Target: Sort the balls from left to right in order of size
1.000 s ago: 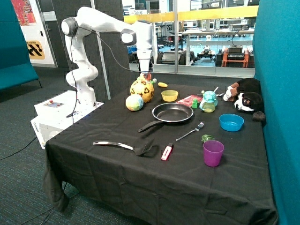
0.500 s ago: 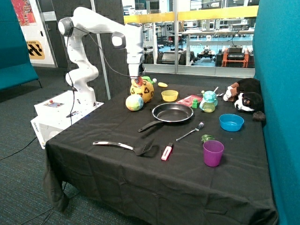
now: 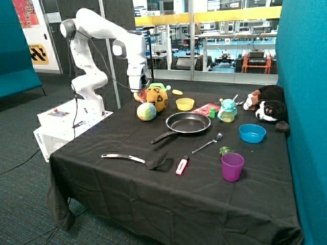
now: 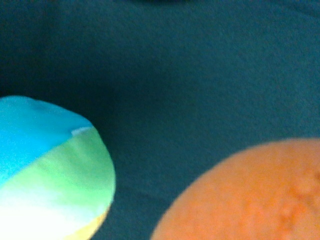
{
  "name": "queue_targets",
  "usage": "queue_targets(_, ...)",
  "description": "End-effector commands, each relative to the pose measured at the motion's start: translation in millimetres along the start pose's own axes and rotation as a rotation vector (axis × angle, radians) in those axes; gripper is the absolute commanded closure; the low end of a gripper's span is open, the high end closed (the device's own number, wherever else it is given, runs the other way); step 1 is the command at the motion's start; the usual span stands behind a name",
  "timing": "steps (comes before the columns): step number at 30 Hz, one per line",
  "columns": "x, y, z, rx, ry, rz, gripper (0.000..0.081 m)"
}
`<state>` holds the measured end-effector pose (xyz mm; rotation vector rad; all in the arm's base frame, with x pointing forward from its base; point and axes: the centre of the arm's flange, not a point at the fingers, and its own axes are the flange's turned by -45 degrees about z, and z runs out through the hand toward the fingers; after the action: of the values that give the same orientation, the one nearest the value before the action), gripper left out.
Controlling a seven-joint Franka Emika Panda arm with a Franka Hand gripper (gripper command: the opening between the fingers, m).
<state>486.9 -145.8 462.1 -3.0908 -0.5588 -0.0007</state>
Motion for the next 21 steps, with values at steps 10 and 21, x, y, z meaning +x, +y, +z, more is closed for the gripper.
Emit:
queue_targets(10,-42,18,43.0,-0.0006,-0.0006,0.024,0.0808)
queue_targets(21,-49,16,60.6,-0.0006,-0.0006,0.019,0.0808)
